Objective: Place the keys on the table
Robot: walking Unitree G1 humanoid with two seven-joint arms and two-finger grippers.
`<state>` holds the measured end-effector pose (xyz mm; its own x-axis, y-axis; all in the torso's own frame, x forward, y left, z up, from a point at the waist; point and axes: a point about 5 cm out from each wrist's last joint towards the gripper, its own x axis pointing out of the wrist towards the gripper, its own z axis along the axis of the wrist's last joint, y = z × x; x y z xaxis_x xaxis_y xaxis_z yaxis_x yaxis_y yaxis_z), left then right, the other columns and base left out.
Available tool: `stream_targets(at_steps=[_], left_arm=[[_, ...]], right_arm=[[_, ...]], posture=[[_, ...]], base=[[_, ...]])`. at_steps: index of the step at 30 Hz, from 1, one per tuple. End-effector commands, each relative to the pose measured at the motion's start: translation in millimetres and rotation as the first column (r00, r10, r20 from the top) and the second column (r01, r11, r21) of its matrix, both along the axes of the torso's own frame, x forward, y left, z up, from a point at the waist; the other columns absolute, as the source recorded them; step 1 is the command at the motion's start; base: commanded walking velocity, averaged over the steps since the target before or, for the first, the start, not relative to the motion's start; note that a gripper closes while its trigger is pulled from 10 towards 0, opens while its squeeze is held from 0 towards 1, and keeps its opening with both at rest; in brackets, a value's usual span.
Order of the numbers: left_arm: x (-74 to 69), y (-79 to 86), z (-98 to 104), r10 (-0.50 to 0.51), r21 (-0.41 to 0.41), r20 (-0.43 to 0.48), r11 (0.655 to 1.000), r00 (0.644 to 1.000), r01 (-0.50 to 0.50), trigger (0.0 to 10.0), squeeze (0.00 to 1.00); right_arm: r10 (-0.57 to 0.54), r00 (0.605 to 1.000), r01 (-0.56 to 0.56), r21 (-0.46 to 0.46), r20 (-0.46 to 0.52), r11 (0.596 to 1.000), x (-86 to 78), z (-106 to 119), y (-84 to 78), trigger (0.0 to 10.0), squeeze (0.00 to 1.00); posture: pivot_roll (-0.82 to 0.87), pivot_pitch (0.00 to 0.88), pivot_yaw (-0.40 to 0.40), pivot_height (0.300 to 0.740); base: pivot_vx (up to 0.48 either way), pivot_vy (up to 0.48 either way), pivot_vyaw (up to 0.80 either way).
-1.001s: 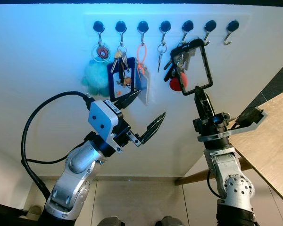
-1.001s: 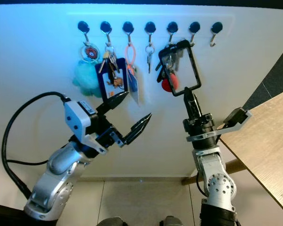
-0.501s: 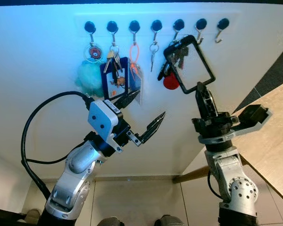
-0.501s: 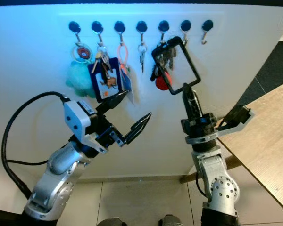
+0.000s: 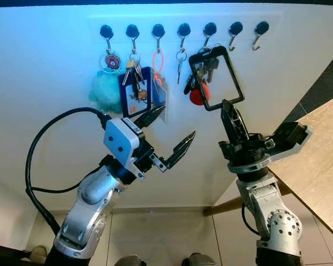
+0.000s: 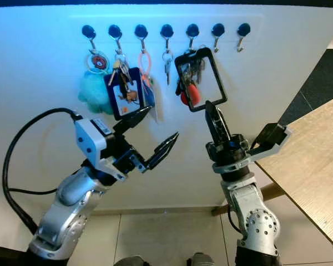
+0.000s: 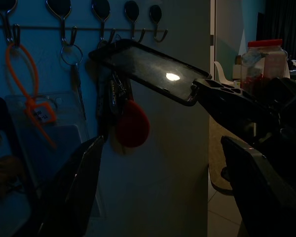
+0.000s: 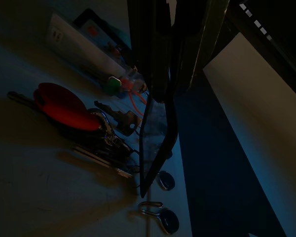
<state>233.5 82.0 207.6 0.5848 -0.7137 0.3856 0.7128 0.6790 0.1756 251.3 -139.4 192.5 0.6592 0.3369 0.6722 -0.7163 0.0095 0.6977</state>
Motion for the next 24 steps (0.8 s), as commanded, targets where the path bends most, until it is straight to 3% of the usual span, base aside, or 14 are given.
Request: stream_targets(at_steps=[1, 2, 3, 5, 12, 17, 24], left_arm=[[-1.2, -3.2, 0.0, -0.007, 0.002, 0.008, 1.000, 1.000, 0.007, 10.0, 0.00], [-1.2, -3.2, 0.0, -0.007, 0.002, 0.008, 1.000, 1.000, 0.007, 10.0, 0.00], [-1.4, -3.5, -0.2, -0.008, 0.002, 0.007, 1.000, 1.000, 0.008, 10.0, 0.00], [-1.7, -4.3, -0.3, -0.010, 0.003, 0.008, 1.000, 1.000, 0.010, 10.0, 0.00], [-1.9, -4.9, -0.4, -0.013, 0.006, 0.010, 1.000, 1.000, 0.013, 10.0, 0.00], [-1.8, -5.7, -0.5, -0.016, 0.005, 0.013, 1.000, 1.000, 0.016, 10.0, 0.00], [-1.9, -6.0, -0.5, -0.018, 0.006, 0.015, 1.000, 1.000, 0.018, 10.0, 0.00]], right_arm=[[-0.014, 1.000, 0.014, -0.016, -0.012, 1.000, 0.4, -1.0, 1.3, 7.9, 0.00], [-0.014, 1.000, 0.014, -0.016, -0.012, 1.000, 0.4, -1.0, 1.3, 7.9, 0.00], [-0.032, 0.999, 0.031, -0.040, -0.031, 0.999, 2.5, -3.9, 1.3, 10.0, 0.00], [-0.081, 0.993, 0.074, -0.089, -0.085, 0.993, 8.0, -11.7, -0.2, 10.0, 0.00], [-0.113, 0.983, 0.102, -0.080, -0.146, 0.991, 12.4, -20.8, -5.9, 10.0, 0.00], [-0.183, 0.951, 0.151, -0.144, -0.247, 0.978, 20.4, -40.1, -11.6, 10.0, 0.00], [-0.206, 0.943, 0.171, -0.148, -0.261, 0.974, 21.0, -43.6, -13.8, 10.0, 0.00]], posture=[[0.03, 0.095, 0.011, 0.740], [0.03, 0.095, 0.011, 0.740], [0.03, 0.095, 0.011, 0.740], [0.03, 0.095, 0.010, 0.740], [0.03, 0.096, 0.009, 0.740], [0.03, 0.094, 0.009, 0.740], [0.03, 0.087, 0.010, 0.740]], base=[[0.000, 0.000, 0.00], [0.000, 0.000, 0.00], [0.000, 0.000, 0.00], [0.000, 0.000, 0.00], [0.000, 0.000, 0.00], [0.000, 0.000, 0.00], [0.000, 0.000, 0.00]])
